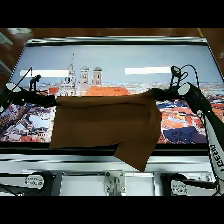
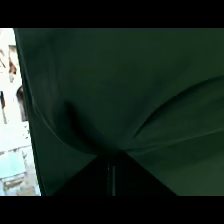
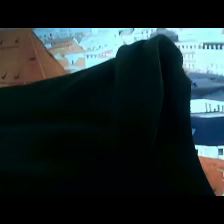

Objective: Fold the shirts.

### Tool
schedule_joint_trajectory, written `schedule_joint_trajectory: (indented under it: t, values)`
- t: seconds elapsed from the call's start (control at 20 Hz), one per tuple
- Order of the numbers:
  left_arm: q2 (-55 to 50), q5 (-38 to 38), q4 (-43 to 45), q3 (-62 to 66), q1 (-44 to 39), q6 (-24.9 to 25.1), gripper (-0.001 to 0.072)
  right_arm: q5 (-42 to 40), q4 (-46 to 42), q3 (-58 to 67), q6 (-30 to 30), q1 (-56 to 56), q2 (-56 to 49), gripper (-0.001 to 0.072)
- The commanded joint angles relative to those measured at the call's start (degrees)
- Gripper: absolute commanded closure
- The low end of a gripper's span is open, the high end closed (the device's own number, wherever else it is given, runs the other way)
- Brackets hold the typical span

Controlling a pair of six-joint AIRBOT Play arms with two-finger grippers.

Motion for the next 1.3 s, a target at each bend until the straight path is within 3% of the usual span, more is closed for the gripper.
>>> schedule_joint_trajectory:
  t: [0.0, 0.2, 0.25, 0.3, 0.35, 0.4, 0.45, 0.7, 0.8, 0.85, 1.05, 1.25]
  values:
    - [-0.6, -5.7, 1.4, 0.3, 0.5, -4.3, 0.0664, 12.0, -2.4, 0.0, 3.2, -0.7, -0.6, 0.0651]
    - [-2.0, -8.0, 1.7, 0.3, 0.4, -8.4, 0.0663, 13.1, -2.5, -0.1, 6.5, -0.7, -2.1, 0.0651]
    - [-2.0, -8.3, 2.1, 0.3, 0.4, -9.3, 0.0634, 13.7, -2.4, -0.1, 7.0, -0.7, -2.2, 0.0649]
    - [-1.9, -8.7, 2.0, 0.5, 0.4, -9.3, 0.0536, 13.7, -2.2, -0.1, 7.0, -0.7, -2.1, 0.057]
    - [-1.9, -9.8, 2.1, 0.9, 0.5, -9.3, 0.0373, 13.8, -1.9, 0.0, 6.9, -0.7, -1.9, 0.0382]
    - [-1.8, -11.6, 2.2, 1.7, 0.8, -9.3, 0.0279, 15.0, -2.0, 0.4, 6.8, -1.0, -1.5, 0.019]
    - [-1.6, -13.8, 2.6, 2.6, 1.3, -9.2, 0.0243, 17.3, -2.3, 1.0, 5.7, -1.3, -0.9, 0.0145]
    - [4.0, -23.1, 8.2, 3.9, 7.7, -9.2, 0.0218, 32.0, -12.1, 2.8, 4.6, -6.2, 6.7, 0.0147]
    - [6.0, -27.0, 9.2, 0.5, 11.8, -10.5, 0.0068, 38.7, -12.7, 1.4, 2.3, -10.7, 8.7, 0.0147]
    - [7.1, -28.2, 9.2, -2.8, 13.9, -10.8, 0.003, 40.4, -12.7, -0.8, 1.0, -12.9, 9.6, 0.0147]
    - [11.2, -24.5, 9.3, -20.5, 20.5, -6.0, 0.0031, 36.8, -8.9, -14.8, -1.9, -20.6, 14.6, 0.0146]
    - [11.5, -17.2, 9.0, -27.5, 20.5, -5.2, 0.0037, 31.6, -5.1, -22.5, -2.6, -21.8, 16.2, 0.0146]
